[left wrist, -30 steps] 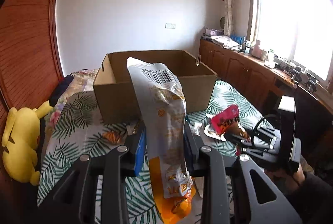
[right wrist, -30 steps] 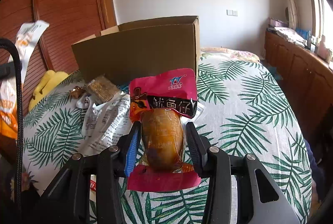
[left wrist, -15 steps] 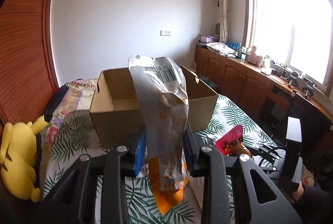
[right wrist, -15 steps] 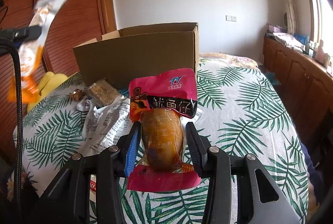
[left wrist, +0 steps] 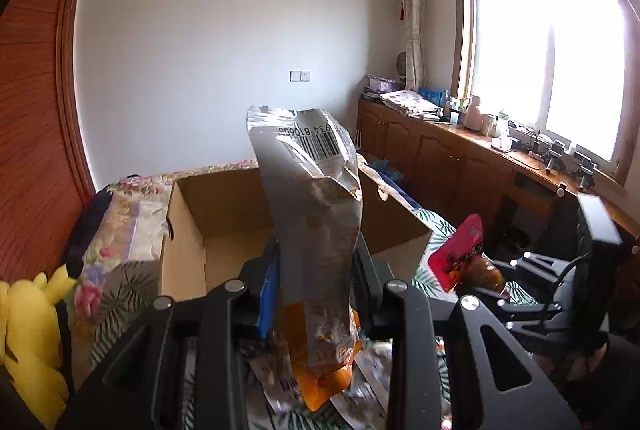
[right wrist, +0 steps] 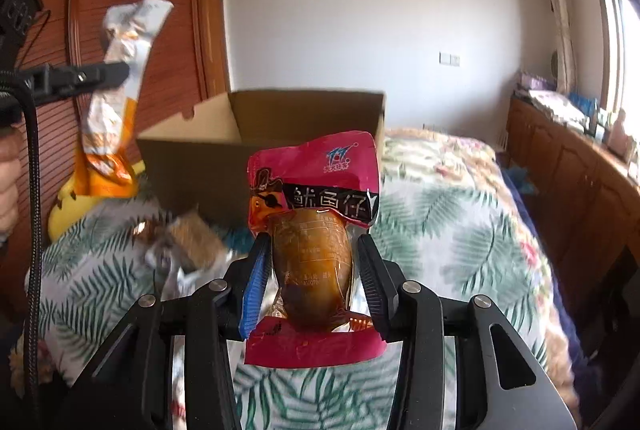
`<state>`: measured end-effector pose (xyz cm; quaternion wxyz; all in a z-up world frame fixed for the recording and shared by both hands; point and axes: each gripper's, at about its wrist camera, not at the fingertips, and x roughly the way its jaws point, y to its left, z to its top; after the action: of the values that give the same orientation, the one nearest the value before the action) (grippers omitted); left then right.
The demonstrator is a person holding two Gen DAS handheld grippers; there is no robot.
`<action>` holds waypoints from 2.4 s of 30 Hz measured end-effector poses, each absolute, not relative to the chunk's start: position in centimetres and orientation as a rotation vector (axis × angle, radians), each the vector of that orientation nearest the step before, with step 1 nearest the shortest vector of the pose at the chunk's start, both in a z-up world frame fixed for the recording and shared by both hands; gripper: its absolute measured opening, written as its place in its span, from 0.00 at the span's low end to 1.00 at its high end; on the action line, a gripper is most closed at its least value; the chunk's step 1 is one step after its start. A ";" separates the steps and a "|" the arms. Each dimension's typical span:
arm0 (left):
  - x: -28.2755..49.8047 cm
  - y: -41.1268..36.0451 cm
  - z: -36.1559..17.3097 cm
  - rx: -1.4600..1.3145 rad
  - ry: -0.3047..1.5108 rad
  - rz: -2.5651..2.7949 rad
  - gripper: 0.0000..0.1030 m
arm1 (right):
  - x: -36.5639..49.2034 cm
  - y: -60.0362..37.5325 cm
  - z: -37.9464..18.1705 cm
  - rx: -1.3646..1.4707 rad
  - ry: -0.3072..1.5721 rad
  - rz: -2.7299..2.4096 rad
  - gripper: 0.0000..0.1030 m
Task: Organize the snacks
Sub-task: 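Carry both packs over the cardboard box and release them inside, then move both tools back from the box toward the remaining snacks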
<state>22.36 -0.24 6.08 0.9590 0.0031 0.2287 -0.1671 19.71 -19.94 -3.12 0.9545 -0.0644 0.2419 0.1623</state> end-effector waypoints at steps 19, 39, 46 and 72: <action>33.2 2.1 6.2 -0.007 0.477 -0.293 0.29 | 30.0 -15.9 1.4 -0.164 0.411 0.393 0.42; 36.7 1.1 0.7 0.017 0.603 -0.259 0.34 | 34.4 -13.8 -2.0 -0.167 0.545 0.378 0.44; 36.6 1.1 0.0 0.044 0.610 -0.205 0.48 | 34.4 -13.2 -2.7 -0.192 0.557 0.369 0.49; 29.6 3.2 4.0 0.023 0.507 -0.202 0.67 | 24.9 -14.5 -0.2 -0.138 0.523 0.402 0.61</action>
<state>29.61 3.20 3.98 0.9630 0.0113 0.2502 -0.0996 24.95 -14.50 -0.22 0.9438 -0.0679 0.2565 0.1970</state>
